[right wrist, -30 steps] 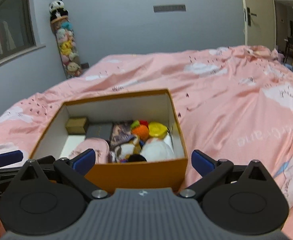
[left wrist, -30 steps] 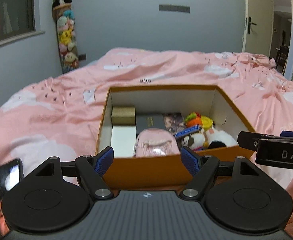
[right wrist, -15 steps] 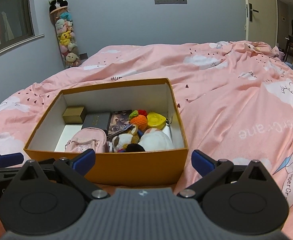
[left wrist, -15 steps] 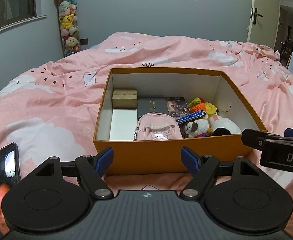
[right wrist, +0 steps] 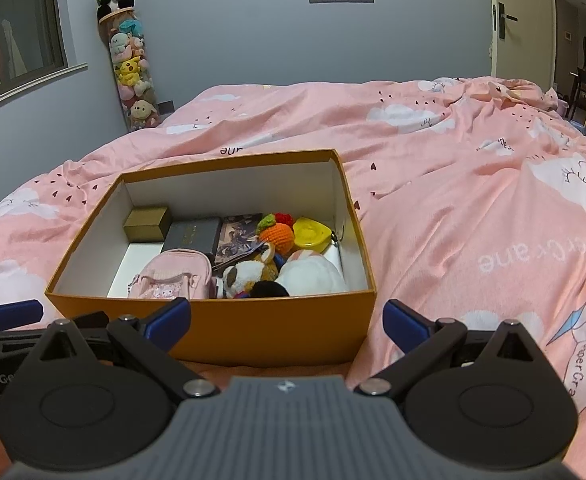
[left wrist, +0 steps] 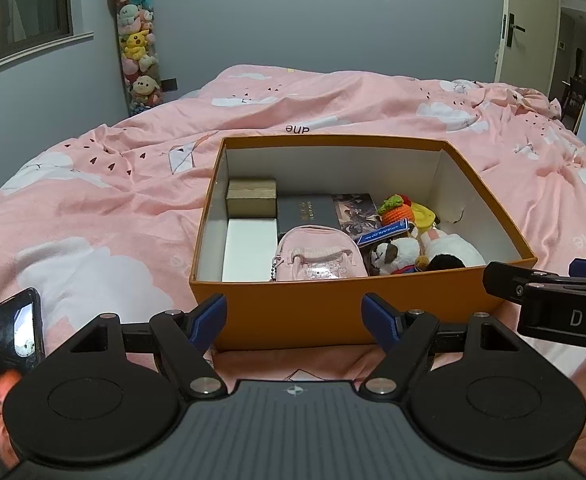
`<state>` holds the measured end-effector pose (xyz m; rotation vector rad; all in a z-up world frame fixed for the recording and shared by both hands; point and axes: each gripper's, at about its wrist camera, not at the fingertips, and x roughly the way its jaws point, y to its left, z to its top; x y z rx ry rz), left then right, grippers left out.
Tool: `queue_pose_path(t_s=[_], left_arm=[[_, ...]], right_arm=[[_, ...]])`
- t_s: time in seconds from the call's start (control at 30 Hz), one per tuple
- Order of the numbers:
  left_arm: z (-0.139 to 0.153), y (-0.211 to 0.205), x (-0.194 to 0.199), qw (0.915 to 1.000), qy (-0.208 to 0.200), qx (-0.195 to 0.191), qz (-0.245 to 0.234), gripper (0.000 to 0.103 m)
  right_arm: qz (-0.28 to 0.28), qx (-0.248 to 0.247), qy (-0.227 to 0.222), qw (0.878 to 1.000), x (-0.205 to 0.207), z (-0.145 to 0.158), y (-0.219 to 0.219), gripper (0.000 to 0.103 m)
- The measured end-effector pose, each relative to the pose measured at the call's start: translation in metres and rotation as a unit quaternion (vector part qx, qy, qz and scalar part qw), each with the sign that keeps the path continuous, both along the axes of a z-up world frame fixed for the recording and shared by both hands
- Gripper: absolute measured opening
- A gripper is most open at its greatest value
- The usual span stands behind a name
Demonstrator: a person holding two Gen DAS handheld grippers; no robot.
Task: Organize objects
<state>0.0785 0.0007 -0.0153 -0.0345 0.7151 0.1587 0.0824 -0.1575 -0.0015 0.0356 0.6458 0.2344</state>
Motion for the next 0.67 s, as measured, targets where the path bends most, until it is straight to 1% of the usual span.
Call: queue_pose_path(t_s=[0.67], left_arm=[[0.0010,0.0021,0.0012,1.0000,0.003,0.004,-0.001,0.090]], right_arm=[[-0.001,-0.003,0.002,1.000,-0.0009,-0.0013,0.0020,0.102]])
